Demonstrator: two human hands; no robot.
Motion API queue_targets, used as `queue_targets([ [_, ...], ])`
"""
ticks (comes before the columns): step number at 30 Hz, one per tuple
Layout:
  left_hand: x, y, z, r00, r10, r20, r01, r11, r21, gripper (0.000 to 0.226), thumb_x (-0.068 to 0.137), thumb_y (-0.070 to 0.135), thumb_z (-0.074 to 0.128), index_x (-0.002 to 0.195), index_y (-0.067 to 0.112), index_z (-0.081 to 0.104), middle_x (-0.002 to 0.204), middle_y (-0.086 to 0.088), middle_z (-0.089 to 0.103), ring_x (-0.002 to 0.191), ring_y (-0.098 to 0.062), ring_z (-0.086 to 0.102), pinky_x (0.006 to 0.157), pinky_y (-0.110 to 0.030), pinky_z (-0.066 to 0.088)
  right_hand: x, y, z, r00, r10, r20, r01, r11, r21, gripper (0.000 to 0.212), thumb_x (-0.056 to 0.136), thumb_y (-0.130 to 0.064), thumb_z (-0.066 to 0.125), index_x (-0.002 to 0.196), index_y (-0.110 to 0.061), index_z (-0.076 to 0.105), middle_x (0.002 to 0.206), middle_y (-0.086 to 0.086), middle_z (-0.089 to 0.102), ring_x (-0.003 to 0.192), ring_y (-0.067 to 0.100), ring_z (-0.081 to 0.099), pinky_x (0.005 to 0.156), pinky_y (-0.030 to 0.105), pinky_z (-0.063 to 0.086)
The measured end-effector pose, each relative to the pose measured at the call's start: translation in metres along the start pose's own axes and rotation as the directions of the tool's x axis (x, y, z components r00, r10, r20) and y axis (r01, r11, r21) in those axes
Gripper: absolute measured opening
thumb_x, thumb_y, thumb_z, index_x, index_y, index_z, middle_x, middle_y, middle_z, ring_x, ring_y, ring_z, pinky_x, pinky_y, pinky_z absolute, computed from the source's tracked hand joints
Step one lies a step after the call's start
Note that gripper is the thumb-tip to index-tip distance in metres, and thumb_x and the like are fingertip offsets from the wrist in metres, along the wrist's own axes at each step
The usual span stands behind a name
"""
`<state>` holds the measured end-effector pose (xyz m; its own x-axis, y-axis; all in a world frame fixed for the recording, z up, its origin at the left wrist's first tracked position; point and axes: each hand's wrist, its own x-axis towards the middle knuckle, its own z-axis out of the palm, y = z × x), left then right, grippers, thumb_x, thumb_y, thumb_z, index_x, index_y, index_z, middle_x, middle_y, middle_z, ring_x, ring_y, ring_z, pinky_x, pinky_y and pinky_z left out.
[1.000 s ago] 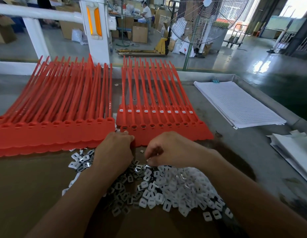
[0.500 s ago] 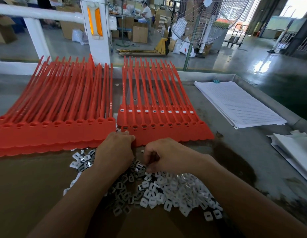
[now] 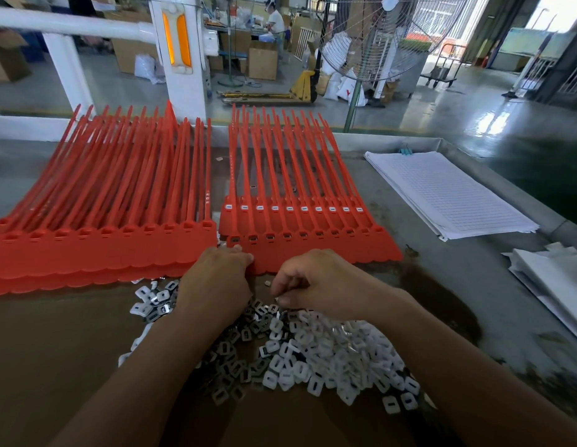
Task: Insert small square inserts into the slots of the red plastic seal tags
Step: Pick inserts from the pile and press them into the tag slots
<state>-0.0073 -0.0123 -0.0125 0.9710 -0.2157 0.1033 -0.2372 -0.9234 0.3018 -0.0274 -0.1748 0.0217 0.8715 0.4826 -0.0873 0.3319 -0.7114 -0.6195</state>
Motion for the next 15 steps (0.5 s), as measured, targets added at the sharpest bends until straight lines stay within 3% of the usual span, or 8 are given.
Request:
queue_targets([
  [4, 0.000, 0.001, 0.000, 1.000, 0.000, 0.002, 0.000, 1.000, 0.004, 0.046, 0.088, 0.010, 0.043, 0.132, 0.021, 0.045, 0.144, -0.001, 0.038, 0.131, -0.018, 0.035, 0.108, -0.035, 0.032, -0.002, 0.007, -0.009, 0.994, 0.044, -0.099, -0.039, 0.998, 0.050, 0.008, 0.082, -0.013, 0.067, 0.081, -0.022, 0.066, 0.078, -0.011, 0.068, 0.072, -0.004, 0.063, 0.069, 0.011, 0.051],
  [7, 0.001, 0.000, 0.000, 1.000, -0.002, 0.001, 0.002, 1.000, 0.003, 0.047, 0.088, 0.009, 0.042, 0.133, 0.021, 0.045, 0.144, 0.000, 0.038, 0.130, -0.018, 0.035, 0.108, -0.035, 0.032, -0.001, 0.020, -0.021, 0.971, 0.097, -0.218, -0.089, 0.995, 0.045, 0.014, 0.081, -0.015, 0.067, 0.077, -0.028, 0.064, 0.078, -0.015, 0.066, 0.074, -0.006, 0.062, 0.067, 0.011, 0.050],
  [10, 0.001, 0.000, 0.001, 1.000, 0.011, -0.018, -0.011, 1.000, -0.001, 0.046, 0.087, 0.006, 0.041, 0.130, 0.020, 0.048, 0.140, 0.000, 0.043, 0.127, -0.019, 0.038, 0.106, -0.034, 0.034, 0.004, 0.045, -0.039, 0.901, 0.194, -0.388, -0.170, 0.981, 0.093, 0.021, 0.082, -0.009, 0.065, 0.071, -0.027, 0.062, 0.073, -0.010, 0.065, 0.069, 0.004, 0.061, 0.072, 0.021, 0.051],
  [12, 0.001, 0.000, 0.002, 0.999, 0.021, -0.030, -0.021, 1.000, -0.002, 0.046, 0.086, 0.005, 0.041, 0.129, 0.019, 0.050, 0.138, -0.001, 0.045, 0.126, -0.019, 0.040, 0.105, -0.034, 0.035, 0.009, 0.064, -0.049, 0.847, 0.273, -0.456, -0.226, 0.962, 0.156, 0.022, 0.083, -0.001, 0.061, 0.071, -0.019, 0.062, 0.070, 0.001, 0.063, 0.062, 0.011, 0.057, 0.067, 0.026, 0.049],
  [15, 0.001, -0.001, 0.002, 0.999, 0.029, -0.037, -0.029, 1.000, -0.003, 0.045, 0.086, 0.005, 0.041, 0.128, 0.018, 0.051, 0.136, -0.002, 0.047, 0.125, -0.019, 0.041, 0.105, -0.033, 0.036, 0.014, 0.089, -0.059, 0.762, 0.359, -0.539, -0.284, 0.933, 0.221, 0.010, 0.084, 0.003, 0.058, 0.085, -0.002, 0.066, 0.064, -0.002, 0.056, 0.057, 0.004, 0.047, 0.053, 0.009, 0.039],
])
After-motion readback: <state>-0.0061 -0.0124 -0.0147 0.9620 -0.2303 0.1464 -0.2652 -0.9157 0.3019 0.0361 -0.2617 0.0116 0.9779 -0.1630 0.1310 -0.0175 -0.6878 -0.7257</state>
